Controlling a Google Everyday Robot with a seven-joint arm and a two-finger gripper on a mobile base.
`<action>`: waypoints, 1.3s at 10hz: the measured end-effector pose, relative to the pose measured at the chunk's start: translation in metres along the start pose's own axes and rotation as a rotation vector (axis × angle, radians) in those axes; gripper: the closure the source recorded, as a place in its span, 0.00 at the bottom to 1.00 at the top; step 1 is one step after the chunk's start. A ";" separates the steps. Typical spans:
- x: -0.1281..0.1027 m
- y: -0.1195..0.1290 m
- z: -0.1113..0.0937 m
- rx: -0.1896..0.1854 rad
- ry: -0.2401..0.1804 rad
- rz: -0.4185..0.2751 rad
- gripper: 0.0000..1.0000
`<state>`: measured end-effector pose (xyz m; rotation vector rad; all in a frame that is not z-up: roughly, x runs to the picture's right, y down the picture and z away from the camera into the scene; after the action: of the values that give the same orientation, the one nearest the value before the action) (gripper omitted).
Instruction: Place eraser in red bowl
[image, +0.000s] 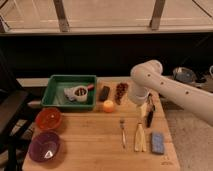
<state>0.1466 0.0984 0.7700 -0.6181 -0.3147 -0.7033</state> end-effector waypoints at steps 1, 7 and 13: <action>0.007 -0.013 0.004 -0.001 0.027 -0.021 0.22; 0.038 -0.103 0.030 0.033 0.021 -0.080 0.22; 0.037 -0.134 0.033 0.052 -0.057 -0.068 0.22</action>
<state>0.0797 0.0209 0.8693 -0.5812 -0.4071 -0.7412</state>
